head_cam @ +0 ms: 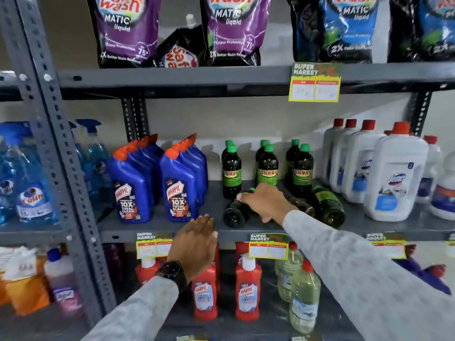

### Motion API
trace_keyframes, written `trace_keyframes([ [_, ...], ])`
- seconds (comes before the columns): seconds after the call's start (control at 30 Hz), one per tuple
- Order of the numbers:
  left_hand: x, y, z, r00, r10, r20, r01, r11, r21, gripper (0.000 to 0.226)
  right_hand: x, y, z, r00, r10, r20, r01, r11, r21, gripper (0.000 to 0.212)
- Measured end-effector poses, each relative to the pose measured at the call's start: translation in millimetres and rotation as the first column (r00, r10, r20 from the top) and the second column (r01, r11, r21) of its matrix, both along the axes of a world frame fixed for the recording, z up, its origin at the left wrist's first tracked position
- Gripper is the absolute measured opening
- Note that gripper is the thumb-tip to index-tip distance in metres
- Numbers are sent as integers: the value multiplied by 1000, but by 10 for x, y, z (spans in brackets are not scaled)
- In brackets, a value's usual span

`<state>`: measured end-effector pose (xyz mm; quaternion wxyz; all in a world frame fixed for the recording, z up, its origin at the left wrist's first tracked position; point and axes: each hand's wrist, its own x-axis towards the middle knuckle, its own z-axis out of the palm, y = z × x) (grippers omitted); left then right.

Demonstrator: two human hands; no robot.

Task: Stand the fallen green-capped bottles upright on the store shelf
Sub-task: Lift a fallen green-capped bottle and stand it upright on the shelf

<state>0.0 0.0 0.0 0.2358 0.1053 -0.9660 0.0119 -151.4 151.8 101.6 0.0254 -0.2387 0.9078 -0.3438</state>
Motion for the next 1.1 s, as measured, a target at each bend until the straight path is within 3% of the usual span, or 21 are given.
trace_keyframes([
  [0.1,-71,-39,-81,998,30,-49,-30,1000,0,55,-62,-134,-50,985,-36,172,37,999,0,58],
  [0.23,-127,-51,-173,992,42,-121,-40,999,20,54,-154,-256,-57,959,-61,278,78,996,-52,64],
  [0.4,-137,-61,-200,991,52,-127,-53,999,-8,55,-222,-346,-88,905,-27,424,108,980,-169,55],
  [0.6,-129,-62,-193,995,67,-77,-70,997,-37,53,-201,-277,-84,869,43,493,129,942,-310,34],
  [0.7,-146,-57,-197,992,80,-94,-82,996,-24,50,-209,-219,48,898,97,429,106,899,-426,36],
  [0.83,-159,-56,-217,991,88,-99,-89,996,-7,50,-233,-189,209,975,42,219,87,832,-547,54],
  [0.97,-170,-59,-230,992,96,-84,-97,995,-4,52,-141,-180,-6,989,-56,-137,-27,844,-536,67],
  [1.1,-159,-59,-224,992,83,-90,-87,996,-36,53,-111,-206,-389,968,-53,-247,-92,835,-542,68],
])
